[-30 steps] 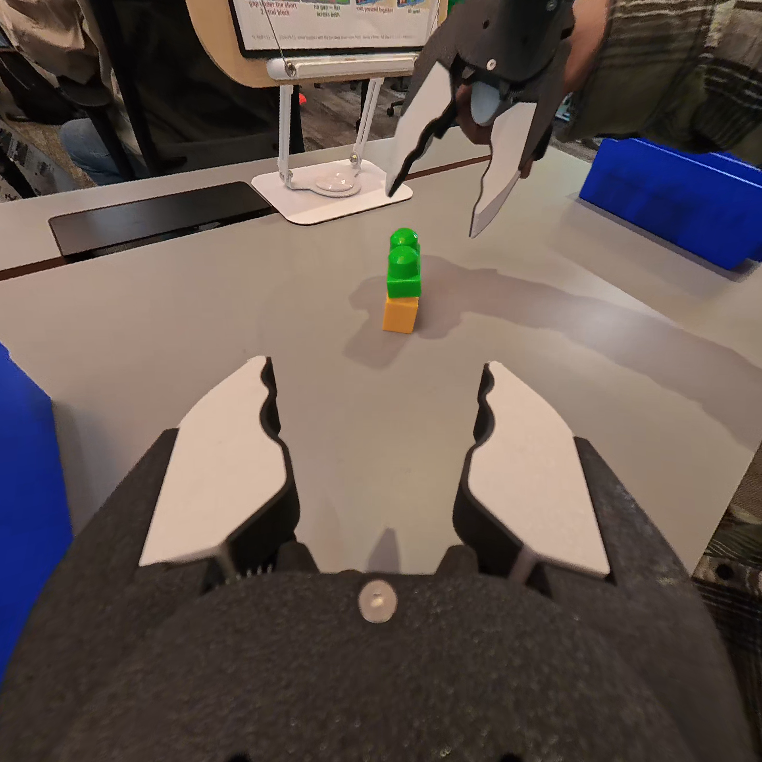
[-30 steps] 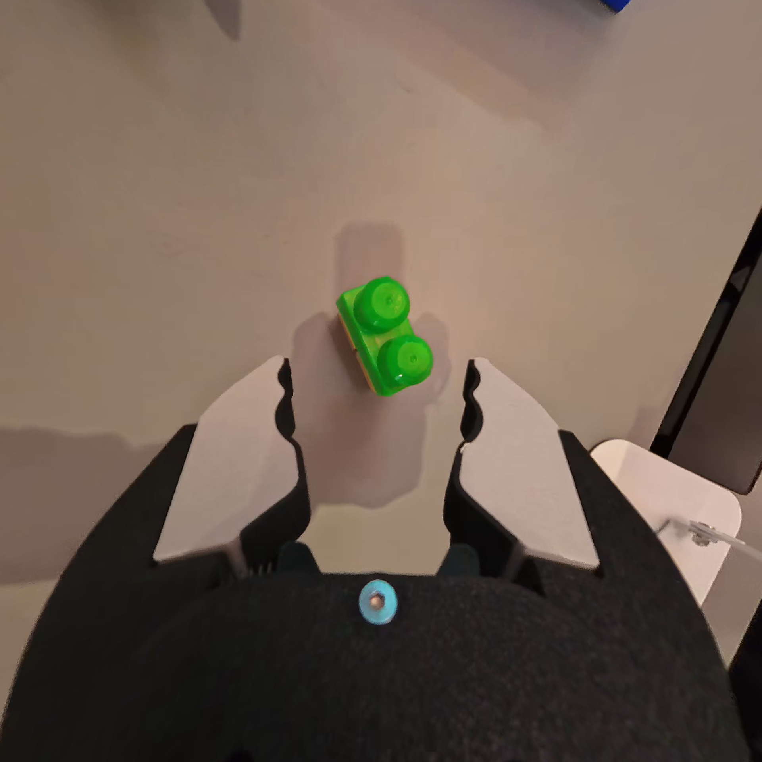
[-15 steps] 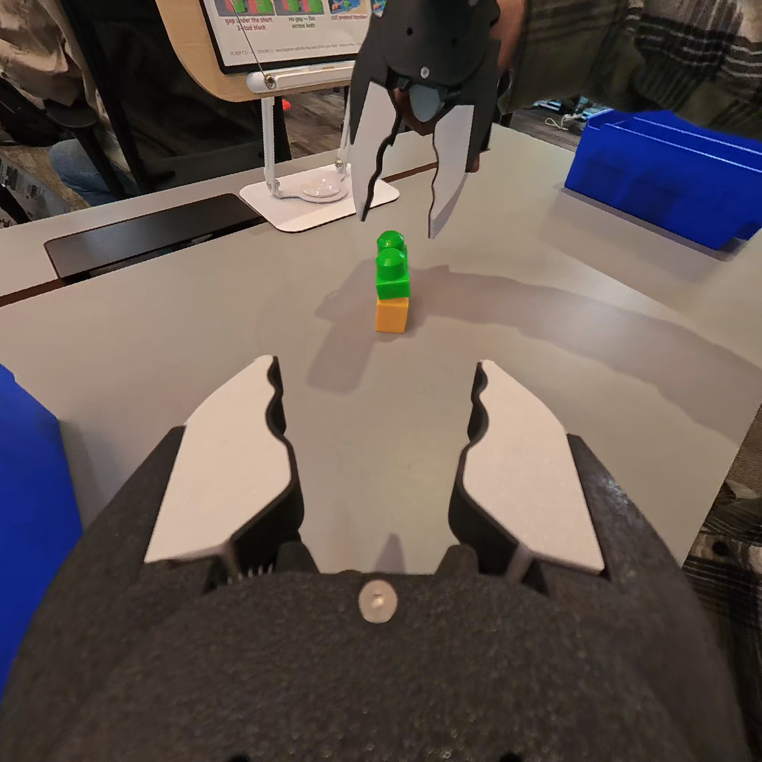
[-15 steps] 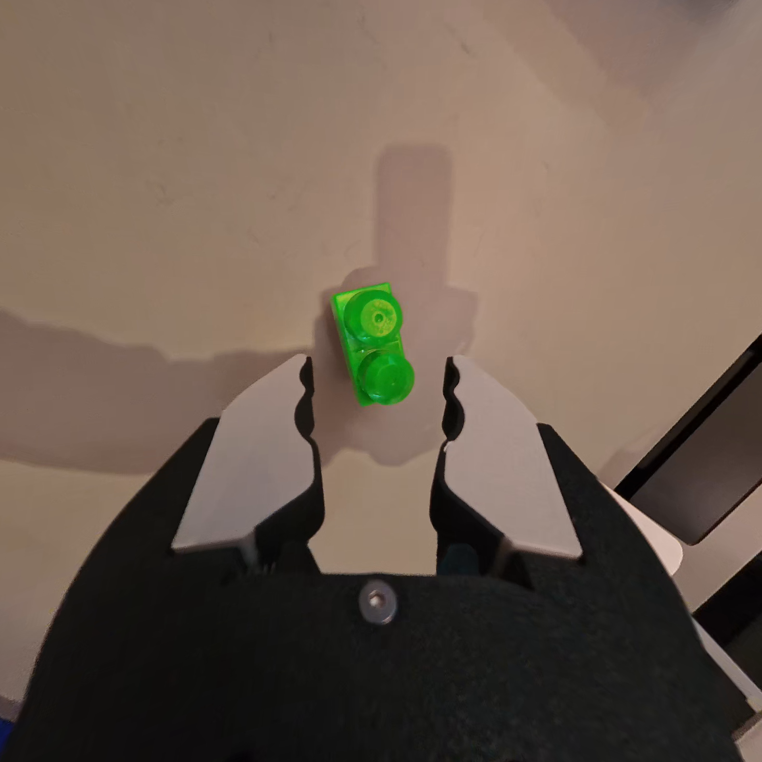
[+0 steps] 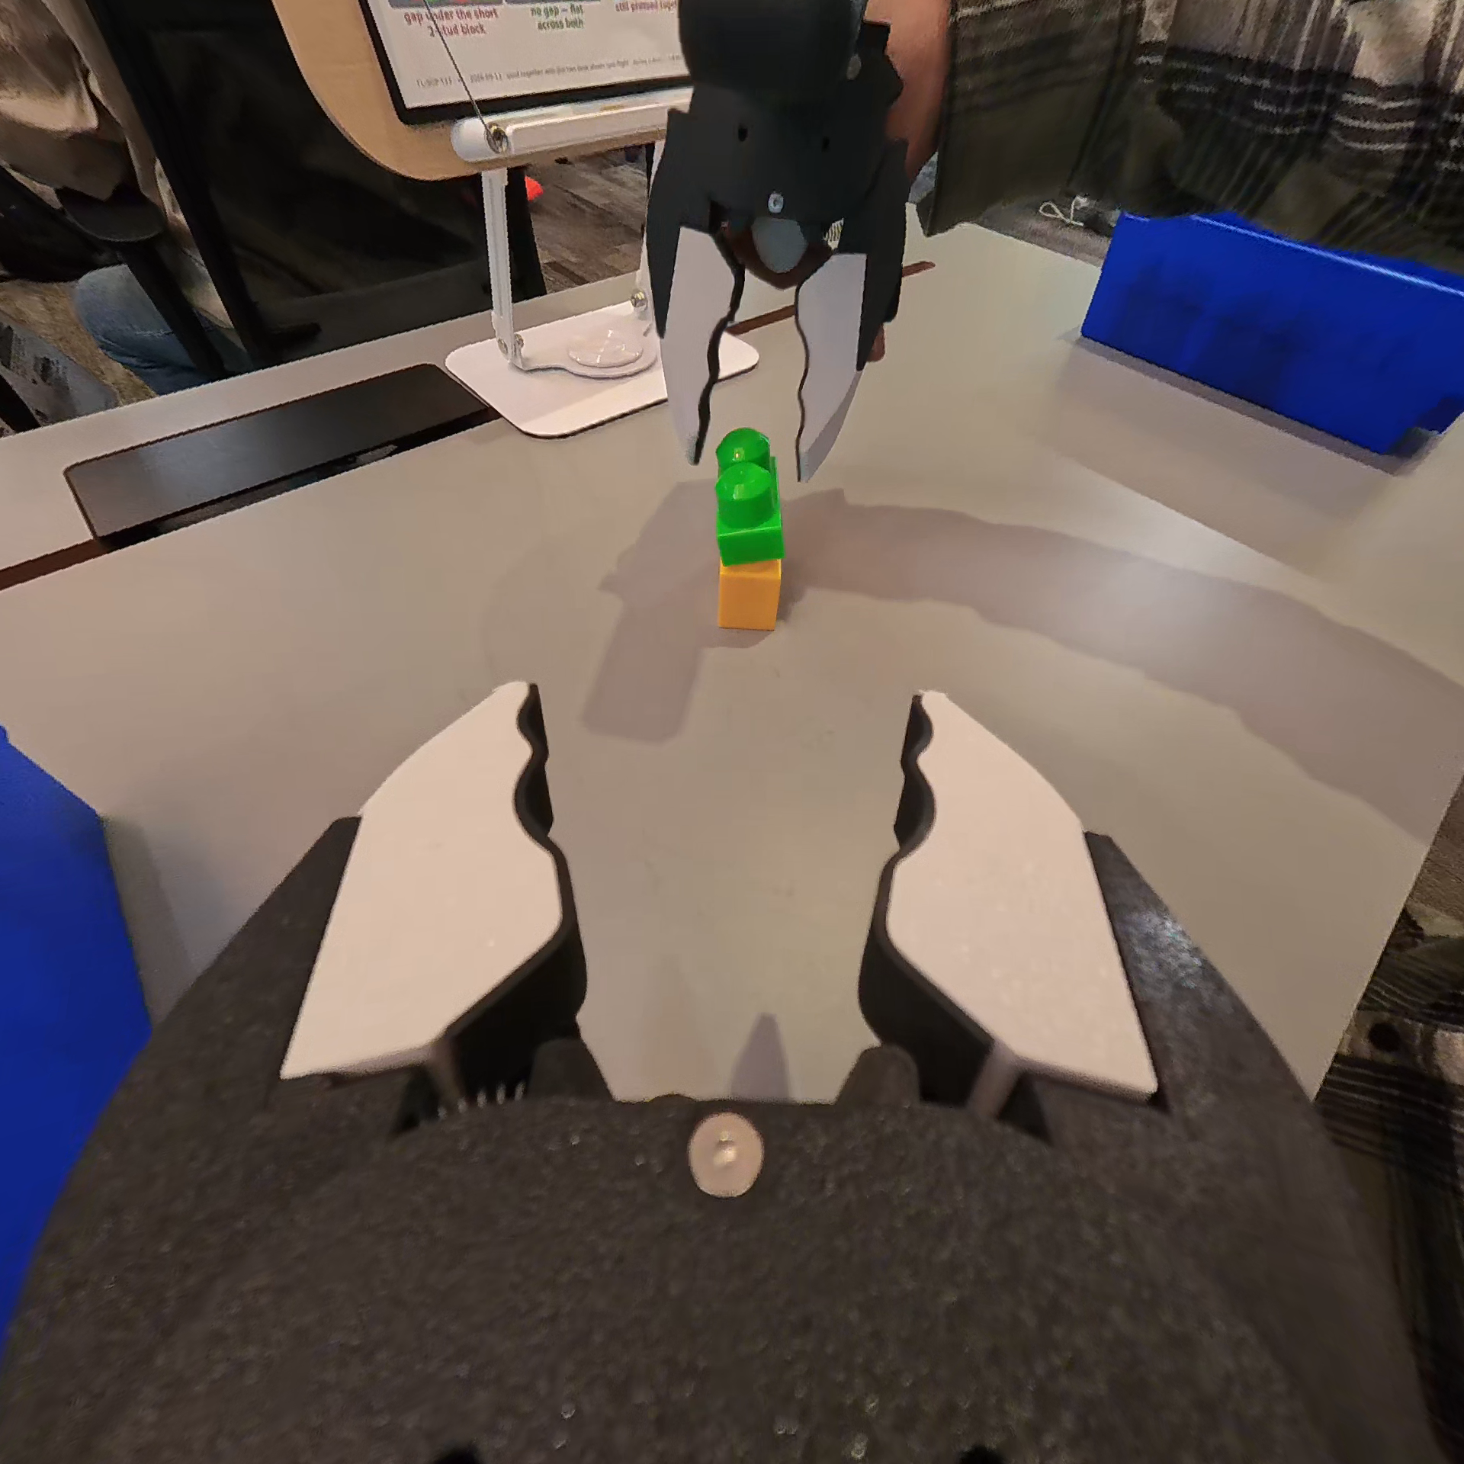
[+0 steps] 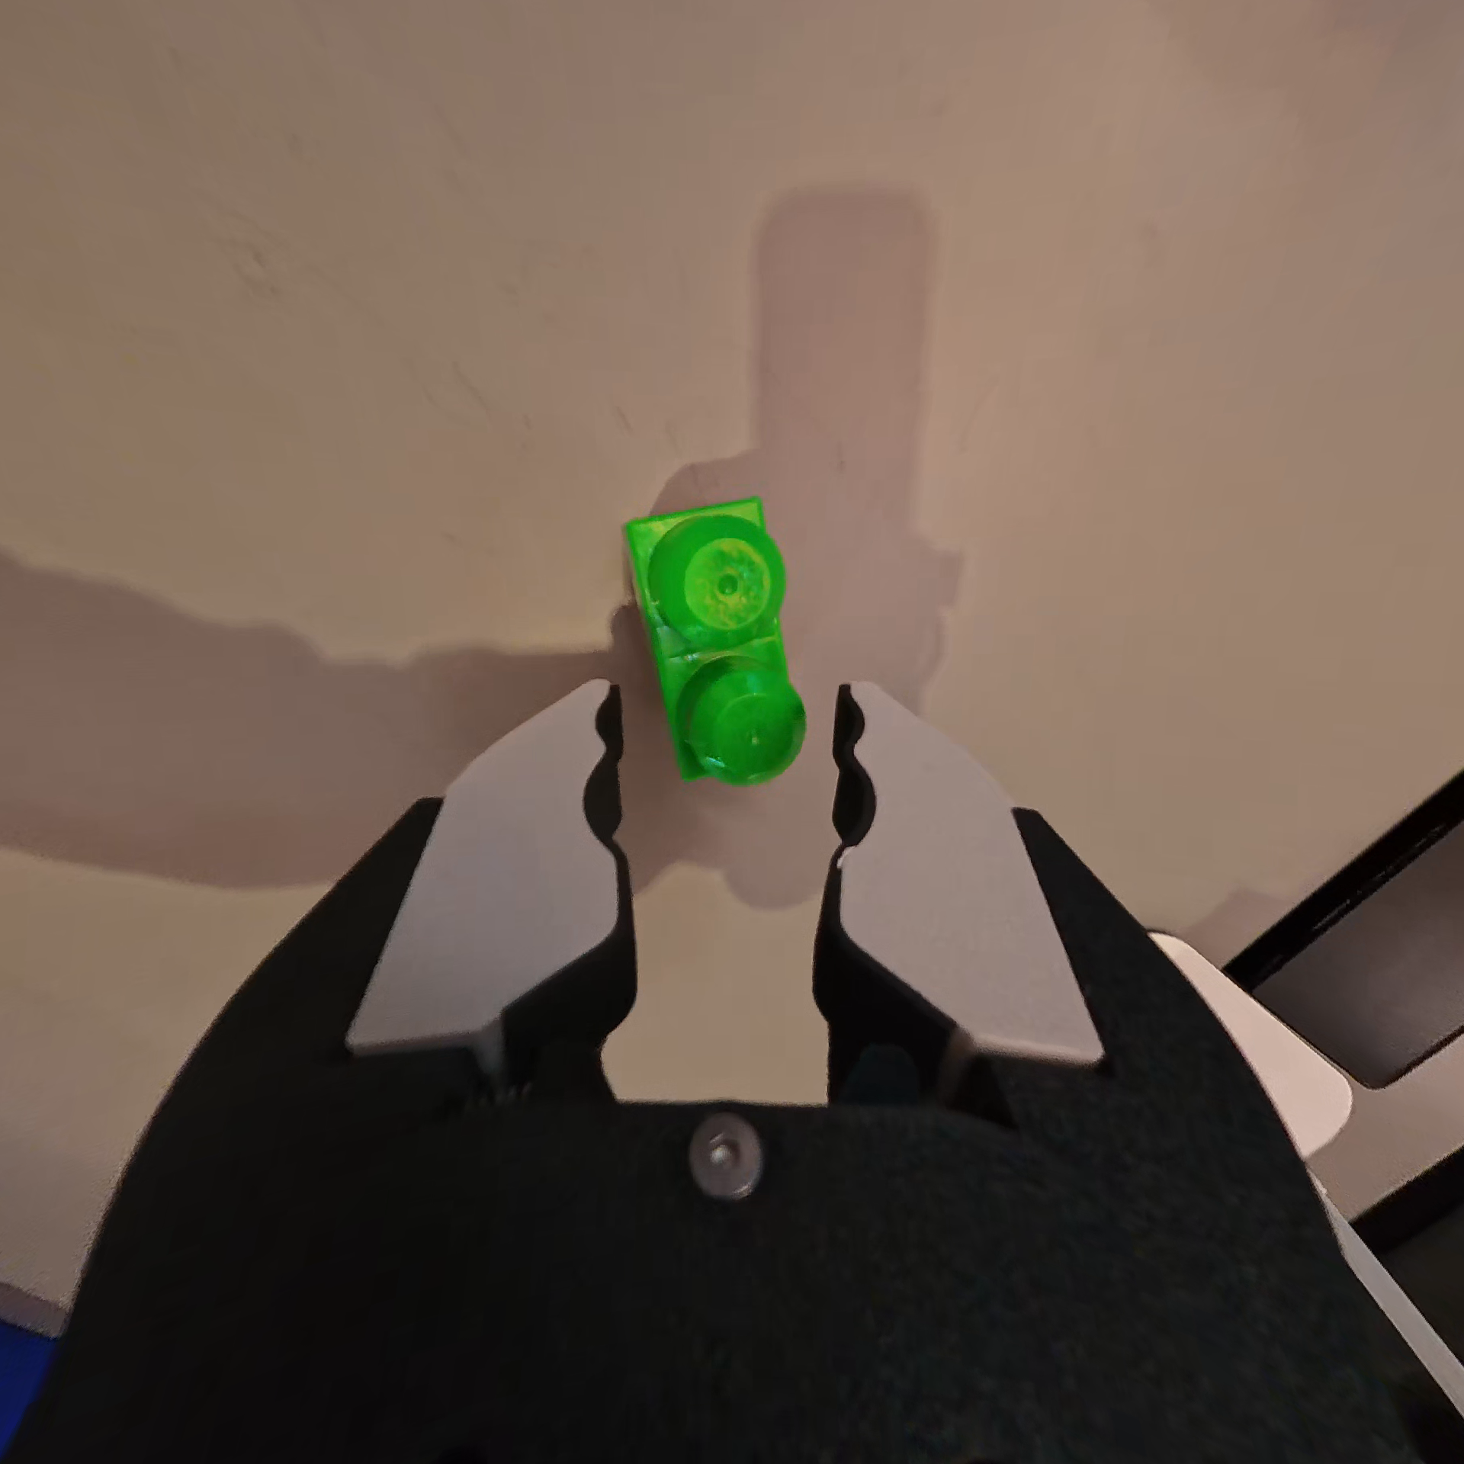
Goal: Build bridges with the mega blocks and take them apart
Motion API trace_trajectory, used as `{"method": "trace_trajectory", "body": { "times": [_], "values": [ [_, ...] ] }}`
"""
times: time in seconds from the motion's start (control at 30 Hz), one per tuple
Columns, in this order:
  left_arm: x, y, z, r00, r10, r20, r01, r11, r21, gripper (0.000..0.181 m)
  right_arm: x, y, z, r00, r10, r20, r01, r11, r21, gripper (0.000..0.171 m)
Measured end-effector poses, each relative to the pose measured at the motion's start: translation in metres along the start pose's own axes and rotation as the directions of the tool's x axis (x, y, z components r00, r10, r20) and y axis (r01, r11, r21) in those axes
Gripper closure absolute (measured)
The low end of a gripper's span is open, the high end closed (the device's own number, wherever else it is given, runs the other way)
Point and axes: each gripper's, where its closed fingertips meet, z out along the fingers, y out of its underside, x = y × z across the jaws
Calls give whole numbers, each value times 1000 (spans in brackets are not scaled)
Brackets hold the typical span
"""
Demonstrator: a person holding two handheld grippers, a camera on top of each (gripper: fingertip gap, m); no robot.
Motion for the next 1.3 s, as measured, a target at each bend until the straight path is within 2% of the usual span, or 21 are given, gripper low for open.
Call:
{"method": "trace_trajectory", "body": {
  "times": [0.17,0.8,1.3],
  "values": [
    [2,3,3,1000,7,-6,-8,1000,-16,95,-1,1,7,1000,6,19,-5,1000,-16,135],
    [2,7,8,999,-23,-30,23,1000,-20,96,-4,4,7,990,120,-71,-126,989,-76,136],
    [9,12,15,998,-20,-61,17,999,-49,97,-7,7,10,974,205,-92,-220,956,-196,138]
  ]
}}
